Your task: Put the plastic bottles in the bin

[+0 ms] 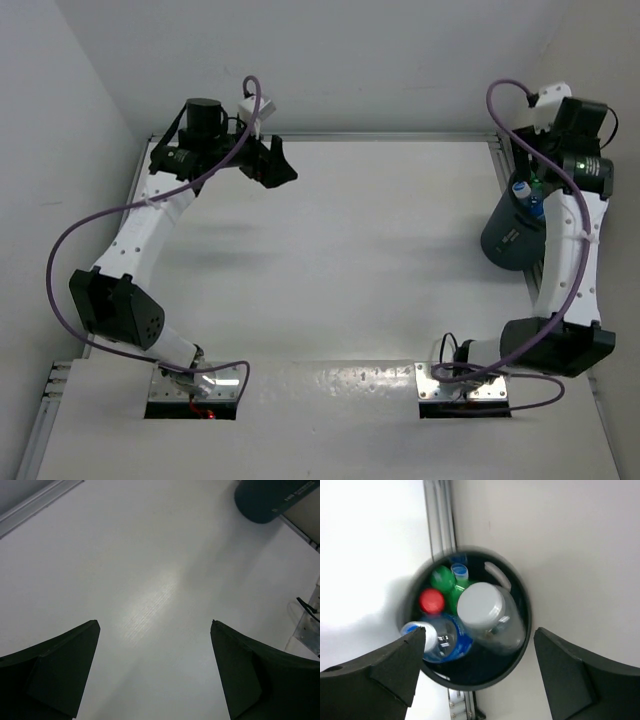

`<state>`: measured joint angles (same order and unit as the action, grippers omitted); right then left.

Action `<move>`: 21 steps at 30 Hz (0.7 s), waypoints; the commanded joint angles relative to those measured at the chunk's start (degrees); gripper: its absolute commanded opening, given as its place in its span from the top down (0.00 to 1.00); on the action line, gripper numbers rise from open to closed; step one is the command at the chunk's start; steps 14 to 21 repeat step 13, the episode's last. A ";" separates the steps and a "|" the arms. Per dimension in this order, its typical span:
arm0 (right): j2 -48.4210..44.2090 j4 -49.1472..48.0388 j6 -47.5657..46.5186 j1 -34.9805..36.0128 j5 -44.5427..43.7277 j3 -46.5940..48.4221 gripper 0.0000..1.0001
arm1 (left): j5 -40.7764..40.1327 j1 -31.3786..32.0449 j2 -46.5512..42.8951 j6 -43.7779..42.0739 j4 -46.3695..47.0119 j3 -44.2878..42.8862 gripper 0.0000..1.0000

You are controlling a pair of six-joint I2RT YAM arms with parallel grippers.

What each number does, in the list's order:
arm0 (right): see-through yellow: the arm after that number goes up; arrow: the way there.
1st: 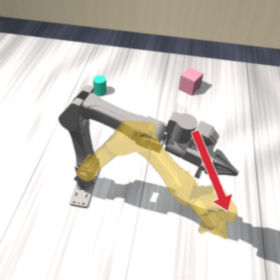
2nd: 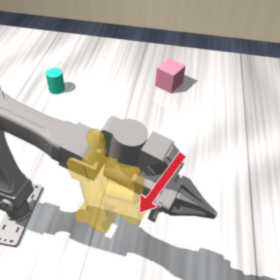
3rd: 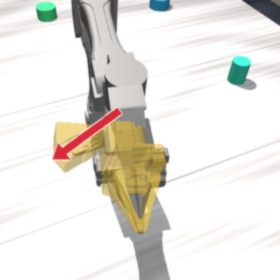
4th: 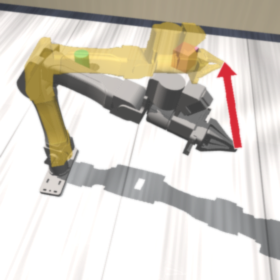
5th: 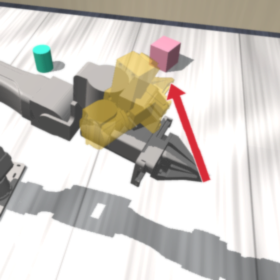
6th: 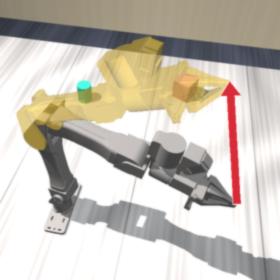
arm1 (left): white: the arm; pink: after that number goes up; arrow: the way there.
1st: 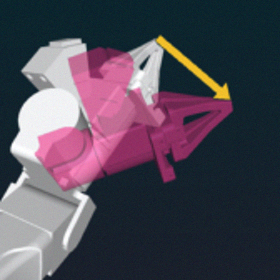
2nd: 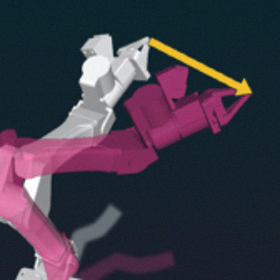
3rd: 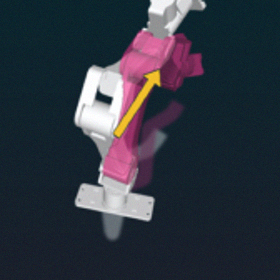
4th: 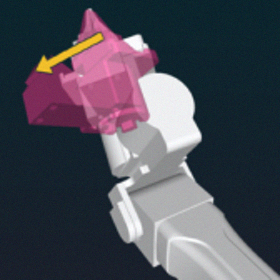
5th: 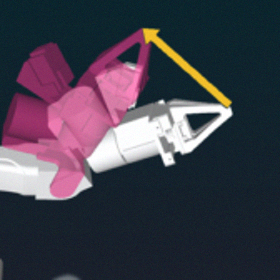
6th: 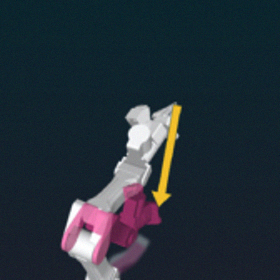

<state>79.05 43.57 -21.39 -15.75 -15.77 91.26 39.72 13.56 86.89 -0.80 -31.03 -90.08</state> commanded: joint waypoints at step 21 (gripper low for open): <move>-0.63 18.67 18.38 8.63 23.30 27.52 0.10 | -13.53 -10.03 -3.74 4.84 -4.48 0.42 0.00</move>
